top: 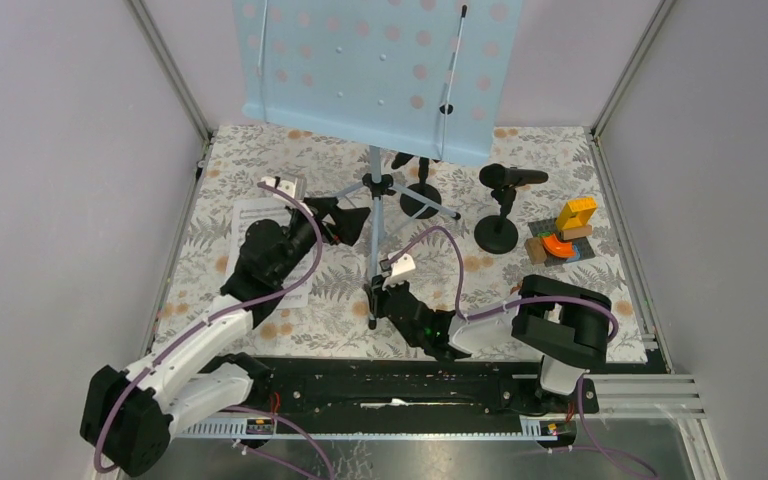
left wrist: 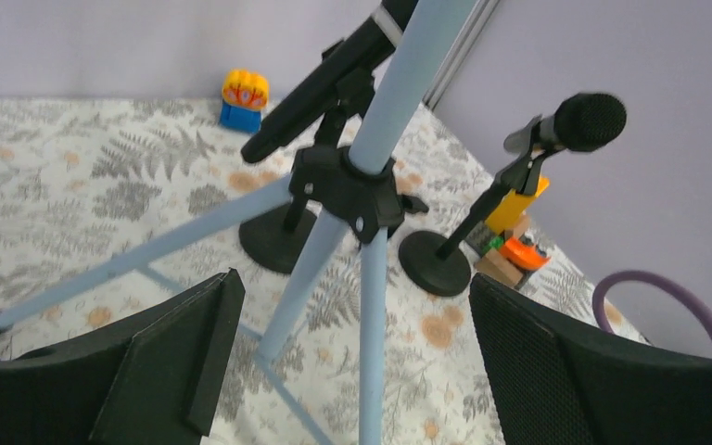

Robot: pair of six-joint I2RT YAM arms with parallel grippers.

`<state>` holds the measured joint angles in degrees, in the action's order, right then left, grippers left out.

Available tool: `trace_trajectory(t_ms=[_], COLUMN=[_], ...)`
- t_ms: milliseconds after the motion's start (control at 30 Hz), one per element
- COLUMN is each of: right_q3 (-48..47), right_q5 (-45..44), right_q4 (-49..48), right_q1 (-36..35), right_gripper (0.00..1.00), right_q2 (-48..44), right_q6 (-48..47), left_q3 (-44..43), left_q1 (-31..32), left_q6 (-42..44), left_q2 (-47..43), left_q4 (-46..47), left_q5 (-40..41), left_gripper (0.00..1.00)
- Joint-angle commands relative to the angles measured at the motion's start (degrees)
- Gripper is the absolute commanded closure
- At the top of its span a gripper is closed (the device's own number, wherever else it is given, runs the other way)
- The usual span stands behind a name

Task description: Pack up the instrument practice props

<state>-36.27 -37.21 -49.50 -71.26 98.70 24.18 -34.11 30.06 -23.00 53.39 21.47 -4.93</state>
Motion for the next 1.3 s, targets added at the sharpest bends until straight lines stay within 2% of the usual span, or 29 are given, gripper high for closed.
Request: trace_trajectory(t_ms=[0, 100, 267, 433, 500, 600, 633, 700, 833, 967, 1067, 1133, 1267], right_q3=[-2.63, -3.04, -3.2, -4.07, -4.64, -5.43, -5.81, -6.52, -8.31, -11.33, -13.9, -15.7, -20.11], right_q5=[2.33, 1.1, 0.48, 0.55, 0.32, -0.64, -0.71, -0.27, 0.1, 0.43, 0.97, 0.36, -1.02], right_q4=[0.12, 0.45, 0.75, 1.75, 1.86, 1.77, 1.85, 2.55, 3.91, 5.02, 6.09, 6.46, 8.08], right_q1=[-2.38, -3.35, -4.03, -5.02, -5.84, -6.95, -7.16, -7.35, -7.4, -7.4, -7.4, -7.4, -7.08], right_gripper=[0.91, 0.91, 0.91, 0.92, 0.92, 0.92, 0.92, 0.92, 0.93, 0.93, 0.93, 0.93, 0.93], right_q2=[1.28, 1.92, 2.09, 2.45, 3.03, 4.07, 4.34, 4.8, 5.7, 7.45, 9.41, 11.12, 14.11], right_q6=[-0.55, -1.44, -1.95, -3.44, -4.66, -6.36, -6.91, -7.64, -10.22, -14.58, -18.52, -21.97, -26.39], left_q3=[-0.57, -3.04, -9.72, -14.04, -16.06, -18.43, -19.14, -21.2, -23.72, -24.24, -24.65, -24.99, -23.97], left_q1=[0.15, 0.16, 0.25, 0.35, 0.3, 0.35, 0.35, 0.35, 0.35, 0.35, 0.35, 0.29, 0.26], left_q6=[-0.5, 1.68, 4.16, 6.02, 6.61, 7.33, 8.25, 9.66, 11.79, 13.3, 13.84, 14.25, 14.04], left_q2=[3.29, 6.82, 13.79, 18.62, 20.34, 22.96, 23.73, 25.24, 26.76, 28.17, 28.99, 29.26, 28.57], left_q4=[16.99, 19.12, 19.29, 18.75, 17.71, 15.79, 15.35, 13.23, 10.78, 10.51, 9.63, 8.38, 7.94], left_q5=[-0.35, 0.34, -4.46, -5.35, -6.64, -8.75, -9.56, -11.0, -14.77, -20.25, -23.76, -25.06, -23.98], left_gripper=[0.03, 0.05, 0.1, 0.15, 0.27, 0.56, 0.62, 0.66, 0.82, 0.89, 0.89, 0.83, 0.55])
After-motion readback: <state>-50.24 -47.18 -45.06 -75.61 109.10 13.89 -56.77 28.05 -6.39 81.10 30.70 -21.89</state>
